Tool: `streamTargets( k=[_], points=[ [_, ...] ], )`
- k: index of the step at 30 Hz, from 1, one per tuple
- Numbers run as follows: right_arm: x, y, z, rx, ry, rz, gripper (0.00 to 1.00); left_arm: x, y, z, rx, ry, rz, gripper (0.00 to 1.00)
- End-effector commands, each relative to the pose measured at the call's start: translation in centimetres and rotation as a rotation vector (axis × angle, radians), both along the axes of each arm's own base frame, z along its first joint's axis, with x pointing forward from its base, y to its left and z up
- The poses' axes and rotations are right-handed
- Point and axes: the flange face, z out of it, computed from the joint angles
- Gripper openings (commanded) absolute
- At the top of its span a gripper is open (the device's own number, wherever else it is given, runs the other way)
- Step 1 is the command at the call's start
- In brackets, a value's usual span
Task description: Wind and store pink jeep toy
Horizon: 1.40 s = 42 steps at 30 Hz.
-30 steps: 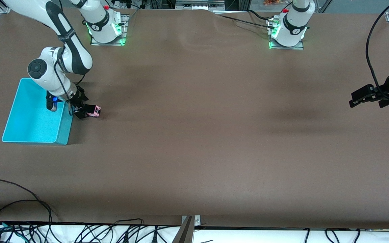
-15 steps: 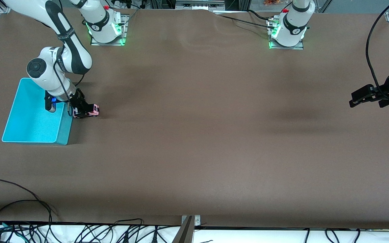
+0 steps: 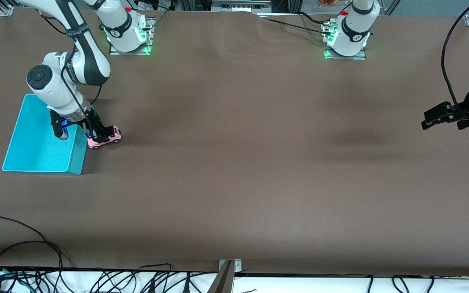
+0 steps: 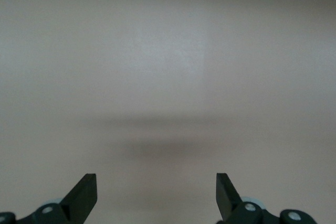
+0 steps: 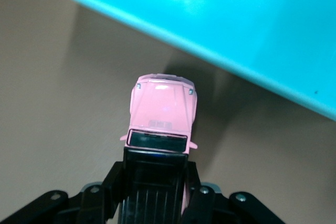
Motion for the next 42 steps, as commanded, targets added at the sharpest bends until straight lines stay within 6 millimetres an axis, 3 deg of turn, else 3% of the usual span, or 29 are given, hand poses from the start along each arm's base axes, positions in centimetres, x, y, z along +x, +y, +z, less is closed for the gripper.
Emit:
streamTargets(
  k=[1,6,8,11,21,25,32,42],
  points=[
    [1.0,2.4,2.8,-0.006,-0.001,0.072,0.00,-0.2,0.3,0.2,-0.012,0.002,-0.019,1.00],
    [1.1,4.6,5.5,-0.042,-0.017,0.284,0.00,-0.2,0.3,0.2,-0.012,0.002,-0.019,1.00],
    [0.9,4.6,6.6,-0.075,-0.022,0.363,0.00,-0.2,0.3,0.2,-0.012,0.002,-0.019,1.00],
    [1.0,3.1,7.4,-0.101,-0.002,0.411,0.00,-0.2,0.3,0.2,-0.012,0.002,-0.017,1.00],
    [3.7,2.1,12.4,-0.254,0.060,0.643,0.00,-0.2,0.3,0.2,-0.012,0.004,-0.017,1.00],
    [4.7,-0.2,13.9,-0.265,0.039,0.654,0.00,-0.2,0.3,0.2,-0.012,0.004,-0.017,1.00],
    [5.0,-4.8,13.8,-0.275,0.066,0.741,0.00,-0.2,0.2,0.2,-0.012,0.004,-0.019,1.00],
    [4.4,-9.8,11.9,-0.232,0.146,0.804,0.00,-0.2,0.2,0.2,-0.012,0.005,-0.017,1.00]
  ],
)
